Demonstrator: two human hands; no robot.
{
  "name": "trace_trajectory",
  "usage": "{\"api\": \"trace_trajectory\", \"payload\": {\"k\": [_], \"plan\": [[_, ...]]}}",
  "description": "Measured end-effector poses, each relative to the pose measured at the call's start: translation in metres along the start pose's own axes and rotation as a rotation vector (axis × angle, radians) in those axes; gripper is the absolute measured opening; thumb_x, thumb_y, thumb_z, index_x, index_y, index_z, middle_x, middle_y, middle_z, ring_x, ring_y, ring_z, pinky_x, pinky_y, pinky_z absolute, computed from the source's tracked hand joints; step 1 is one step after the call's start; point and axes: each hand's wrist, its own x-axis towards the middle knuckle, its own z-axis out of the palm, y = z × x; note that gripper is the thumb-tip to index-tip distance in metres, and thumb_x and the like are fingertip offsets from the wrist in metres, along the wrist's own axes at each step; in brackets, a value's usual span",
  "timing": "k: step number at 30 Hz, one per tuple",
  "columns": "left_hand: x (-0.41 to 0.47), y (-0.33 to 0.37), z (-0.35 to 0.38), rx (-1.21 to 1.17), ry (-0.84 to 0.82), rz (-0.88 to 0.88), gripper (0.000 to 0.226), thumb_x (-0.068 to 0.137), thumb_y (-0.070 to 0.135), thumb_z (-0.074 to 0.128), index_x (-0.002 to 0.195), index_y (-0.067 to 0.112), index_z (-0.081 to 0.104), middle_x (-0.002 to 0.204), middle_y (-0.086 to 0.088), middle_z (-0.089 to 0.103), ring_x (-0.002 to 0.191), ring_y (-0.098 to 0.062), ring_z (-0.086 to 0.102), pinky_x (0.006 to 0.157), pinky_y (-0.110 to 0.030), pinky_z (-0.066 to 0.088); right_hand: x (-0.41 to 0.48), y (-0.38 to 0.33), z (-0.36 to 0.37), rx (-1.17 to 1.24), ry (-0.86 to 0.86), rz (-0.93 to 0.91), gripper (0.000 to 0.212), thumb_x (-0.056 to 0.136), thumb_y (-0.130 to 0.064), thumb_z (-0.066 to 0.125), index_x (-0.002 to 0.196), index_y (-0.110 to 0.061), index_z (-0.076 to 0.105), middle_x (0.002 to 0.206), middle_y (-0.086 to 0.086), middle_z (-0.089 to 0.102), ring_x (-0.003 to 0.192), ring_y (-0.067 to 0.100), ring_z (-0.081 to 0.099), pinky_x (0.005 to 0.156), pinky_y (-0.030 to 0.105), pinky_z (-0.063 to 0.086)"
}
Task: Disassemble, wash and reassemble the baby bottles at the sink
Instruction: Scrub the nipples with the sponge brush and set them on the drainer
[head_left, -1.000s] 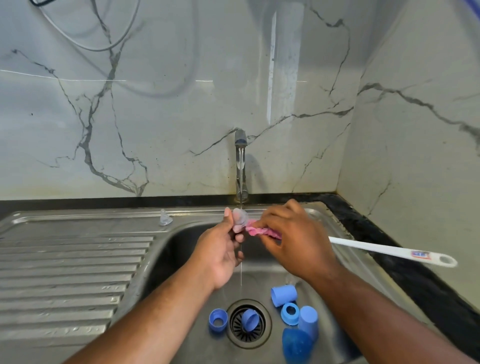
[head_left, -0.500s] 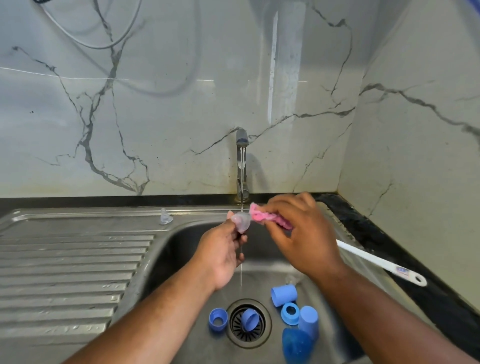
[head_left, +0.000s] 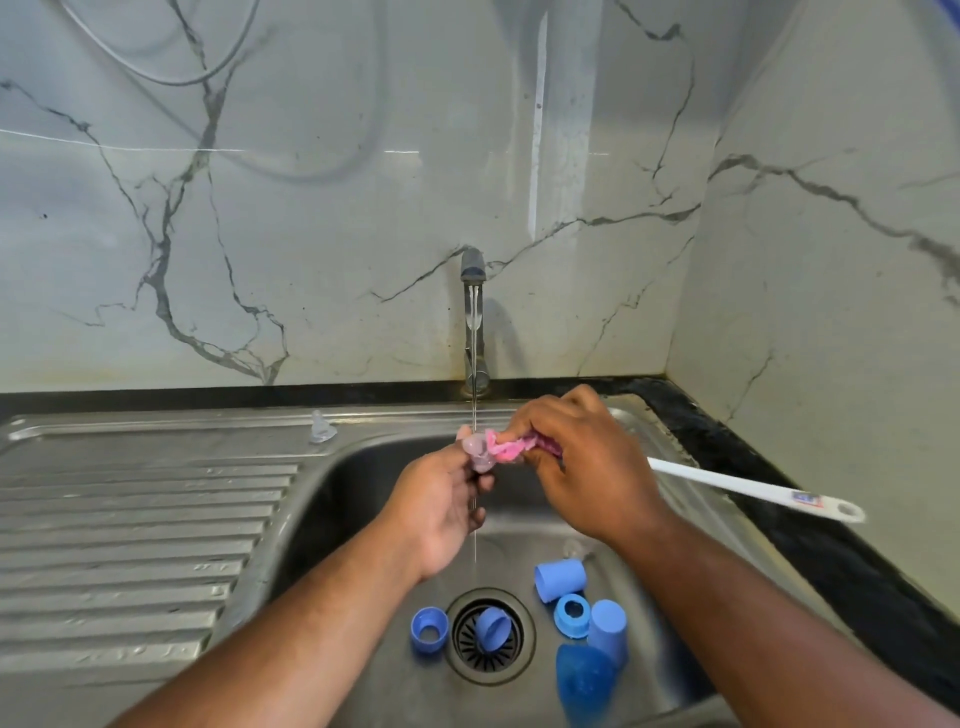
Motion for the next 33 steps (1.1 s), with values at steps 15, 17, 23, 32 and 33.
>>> {"api": "trace_trajectory", "payload": {"k": [15,17,23,32,33], "plan": [[-0.008,0.01,0.002,0.243,-0.043,0.224,0.047,0.108,0.032,0.037,0.063,0.023,0.044,0.07,0.003,0.047,0.081,-0.021,0.042,0.077,-0.039,0.029,0.0,0.012,-0.001,0.025,0.029,0.07,0.034,0.085,-0.008,0.073,0.102,-0.037,0.069,0.1,-0.024,0.062,0.094,0.001,0.039,0.068,0.017,0.036],[-0.009,0.01,0.005,0.289,-0.028,0.228,0.048,0.106,0.03,0.041,0.059,0.025,0.046,0.068,0.007,0.051,0.081,-0.015,0.045,0.081,-0.04,0.03,0.002,0.005,-0.006,0.139,0.141,0.059,0.035,0.084,-0.004,0.074,0.104,-0.033,0.07,0.102,-0.023,0.065,0.097,0.005,0.044,0.073,0.016,0.04],[-0.008,0.006,0.005,0.249,0.027,0.187,0.027,0.092,0.032,0.067,0.069,0.033,0.08,0.084,0.007,0.075,0.103,-0.021,0.057,0.095,-0.04,0.04,-0.001,-0.008,0.004,0.317,0.009,-0.047,0.03,0.088,-0.007,0.074,0.108,-0.029,0.073,0.107,-0.021,0.066,0.105,0.008,0.049,0.081,0.014,0.039],[-0.003,0.003,0.005,0.347,0.037,0.21,0.038,0.1,0.026,0.054,0.064,0.016,0.059,0.059,0.008,0.053,0.062,-0.008,0.044,0.082,-0.033,0.033,0.003,-0.002,-0.009,0.221,0.107,-0.041,0.035,0.085,-0.004,0.074,0.106,-0.031,0.07,0.106,-0.02,0.066,0.103,0.014,0.05,0.078,0.032,0.049],[-0.004,0.002,0.006,0.348,0.043,0.204,0.038,0.098,0.023,0.058,0.06,0.019,0.062,0.055,0.013,0.057,0.062,-0.006,0.047,0.078,-0.031,0.035,0.003,-0.005,-0.01,0.264,0.081,-0.09,0.032,0.086,-0.004,0.073,0.107,-0.028,0.072,0.107,-0.02,0.067,0.103,0.015,0.05,0.08,0.029,0.047]]}}
